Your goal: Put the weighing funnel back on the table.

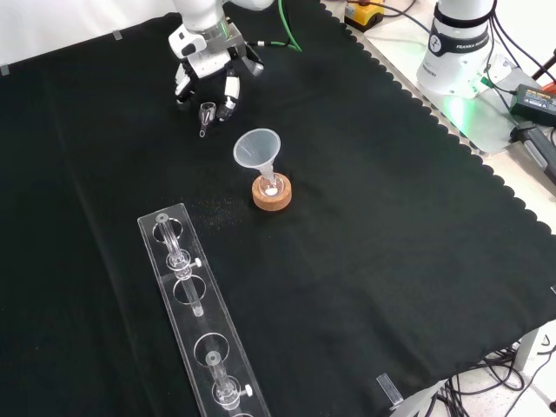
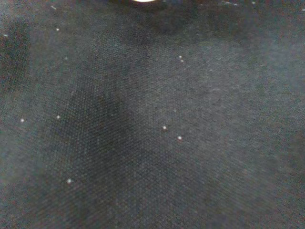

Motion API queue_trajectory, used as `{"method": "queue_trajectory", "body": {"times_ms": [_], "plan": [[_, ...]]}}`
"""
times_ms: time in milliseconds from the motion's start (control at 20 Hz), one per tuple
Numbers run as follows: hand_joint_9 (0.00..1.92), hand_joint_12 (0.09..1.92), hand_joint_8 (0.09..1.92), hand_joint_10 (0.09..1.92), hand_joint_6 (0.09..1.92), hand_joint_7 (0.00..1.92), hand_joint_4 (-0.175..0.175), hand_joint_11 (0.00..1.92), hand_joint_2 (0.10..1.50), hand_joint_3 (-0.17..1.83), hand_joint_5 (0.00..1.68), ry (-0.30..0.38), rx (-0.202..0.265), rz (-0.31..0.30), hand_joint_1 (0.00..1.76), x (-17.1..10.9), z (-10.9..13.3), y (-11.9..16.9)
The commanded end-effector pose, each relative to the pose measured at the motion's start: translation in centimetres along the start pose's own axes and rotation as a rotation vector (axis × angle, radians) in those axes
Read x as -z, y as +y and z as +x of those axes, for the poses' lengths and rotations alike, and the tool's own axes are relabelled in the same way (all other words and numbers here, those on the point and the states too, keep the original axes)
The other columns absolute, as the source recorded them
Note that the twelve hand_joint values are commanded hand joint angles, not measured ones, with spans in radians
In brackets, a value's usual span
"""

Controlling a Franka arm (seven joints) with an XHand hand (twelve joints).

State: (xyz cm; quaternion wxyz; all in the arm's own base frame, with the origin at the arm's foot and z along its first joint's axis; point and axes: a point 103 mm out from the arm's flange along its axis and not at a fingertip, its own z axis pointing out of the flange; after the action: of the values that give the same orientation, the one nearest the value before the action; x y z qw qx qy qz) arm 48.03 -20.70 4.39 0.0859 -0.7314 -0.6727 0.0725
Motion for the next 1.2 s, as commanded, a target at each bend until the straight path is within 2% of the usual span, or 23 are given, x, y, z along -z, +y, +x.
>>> {"method": "queue_trajectory", "body": {"times_ms": [50,100,150,250,300,350,700,750,950,1100,1200], "plan": [[0.05,1.53,0.3,0.61,0.26,0.04,-0.139,0.16,0.67,0.16,0.11,-0.031,-0.029,0.114,0.32,4.9,1.5,-1.4],[0.02,1.54,0.15,0.46,0.18,0.02,-0.136,0.09,0.68,0.14,0.07,-0.028,-0.015,0.101,0.3,6.3,1.9,-2.0],[0.01,1.54,0.09,0.31,0.12,0.01,-0.132,0.04,0.68,0.12,0.05,-0.02,0.009,0.077,0.28,8.1,2.4,-3.0],[0.0,1.5,0.09,0.11,0.09,0.0,-0.126,0.01,0.68,0.1,0.01,-0.01,0.053,0.038,0.26,11.2,3.5,-4.6],[0.0,1.49,0.09,0.09,0.09,0.0,-0.122,0.0,0.68,0.09,0.01,0.022,0.107,0.017,0.24,14.2,4.7,-6.0],[0.0,1.48,0.09,0.09,0.09,0.0,-0.119,0.0,0.68,0.08,0.0,0.044,0.14,0.006,0.24,15.8,5.4,-6.7],[0.0,1.46,0.09,0.09,0.09,0.0,-0.111,0.0,0.68,0.07,0.0,0.192,0.287,-0.007,0.21,24.4,9.4,-8.4],[0.0,1.46,0.09,0.09,0.09,0.0,-0.111,0.0,0.68,0.07,0.0,0.182,0.301,-0.008,0.21,25.7,10.7,-8.1],[0.0,1.46,0.09,0.09,0.09,0.0,-0.11,0.0,0.69,0.07,0.0,0.157,0.328,-0.013,0.2,27.4,13.8,-7.3],[0.01,1.46,0.09,0.09,0.09,0.0,-0.11,0.0,0.69,0.07,0.0,0.141,0.374,-0.014,0.2,27.7,16.4,-6.8],[0.01,1.46,0.09,0.09,0.09,0.0,-0.11,0.0,0.69,0.07,0.0,0.145,0.386,-0.008,0.2,27.4,17.6,-6.1]]}}
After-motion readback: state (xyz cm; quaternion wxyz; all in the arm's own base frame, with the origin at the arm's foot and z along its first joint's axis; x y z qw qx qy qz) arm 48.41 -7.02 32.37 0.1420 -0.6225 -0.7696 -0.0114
